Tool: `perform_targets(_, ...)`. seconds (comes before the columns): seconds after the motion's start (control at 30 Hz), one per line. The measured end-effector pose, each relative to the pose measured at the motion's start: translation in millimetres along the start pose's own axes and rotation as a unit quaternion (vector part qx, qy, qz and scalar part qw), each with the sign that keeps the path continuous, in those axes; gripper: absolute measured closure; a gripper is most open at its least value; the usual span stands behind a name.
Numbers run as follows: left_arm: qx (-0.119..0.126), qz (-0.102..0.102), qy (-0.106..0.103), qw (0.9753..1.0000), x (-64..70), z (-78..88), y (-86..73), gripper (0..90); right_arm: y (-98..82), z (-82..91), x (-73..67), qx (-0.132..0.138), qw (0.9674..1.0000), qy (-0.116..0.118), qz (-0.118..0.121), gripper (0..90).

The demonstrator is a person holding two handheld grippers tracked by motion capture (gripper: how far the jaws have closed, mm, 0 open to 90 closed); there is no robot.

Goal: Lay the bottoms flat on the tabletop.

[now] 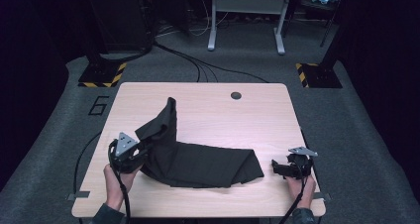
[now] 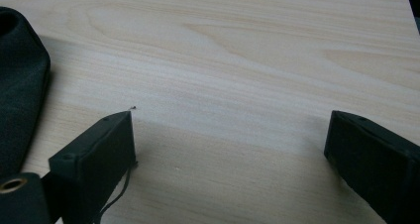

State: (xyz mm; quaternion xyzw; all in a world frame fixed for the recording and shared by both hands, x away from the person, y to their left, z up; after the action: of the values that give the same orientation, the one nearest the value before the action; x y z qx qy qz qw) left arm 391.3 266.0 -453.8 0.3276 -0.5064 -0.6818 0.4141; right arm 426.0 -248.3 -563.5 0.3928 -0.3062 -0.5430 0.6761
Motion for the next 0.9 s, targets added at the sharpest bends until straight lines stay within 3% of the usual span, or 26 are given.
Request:
perform_targets(0.13,-0.014,0.029,0.026,0.9991,-17.2,7.1,-16.9,66.5,0.0,0.1,-0.1,-0.001,1.0,0.001,0.001,4.7)
perform_targets(0.2,-0.02,0.041,0.037,0.9983,-23.7,9.6,-23.9,58.7,0.0,0.1,-0.1,-0.001,1.0,0.0,0.001,4.7)
perform_targets(0.33,-0.054,0.067,0.057,0.9947,-39.5,17.9,-50.7,42.5,0.0,0.2,-2.5,-0.002,1.0,0.0,-0.004,4.3)
perform_targets(0.43,-0.07,0.087,0.068,0.9914,-48.6,28.7,-68.6,35.3,-0.5,1.1,-3.7,-0.008,0.9999,0.007,0.008,3.3)
perform_targets(0.53,-0.069,0.095,0.078,0.9901,-53.5,39.5,-77.3,31.1,0.4,1.5,-5.4,-0.017,0.9998,0.008,-0.001,1.7)
perform_targets(0.6,-0.071,0.094,0.08,0.9899,-56.4,49.3,-78.4,29.1,2.4,4.8,-7.1,-0.016,0.9996,0.017,-0.018,1.7)
perform_targets(0.73,-0.059,0.088,0.091,0.9903,-63.8,54.5,-68.5,25.8,14.4,15.4,-20.3,-0.008,0.9994,0.027,-0.02,2.0)
perform_targets(0.8,-0.052,0.079,0.096,0.9909,-68.1,50.0,-60.0,24.2,24.2,19.9,-33.7,-0.001,0.9992,0.039,-0.012,2.2)
perform_targets(0.9,-0.064,0.066,0.095,0.9912,-75.5,32.9,-50.3,21.8,39.4,23.7,-59.5,0.01,0.9979,0.064,-0.001,2.3)
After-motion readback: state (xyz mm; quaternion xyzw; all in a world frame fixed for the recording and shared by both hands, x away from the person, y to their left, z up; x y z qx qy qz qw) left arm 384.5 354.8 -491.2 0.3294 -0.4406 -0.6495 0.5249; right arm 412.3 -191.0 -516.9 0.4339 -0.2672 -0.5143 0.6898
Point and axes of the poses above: each handheld gripper's, and its own axes: z roughly backward along the jaws, y roughly out of its top, x roughly to its right, the point moved 5 cm from there along -z, roughly forward along the jaws, and after that the axes turned 13 degrees about x, right-handed, at the moved point
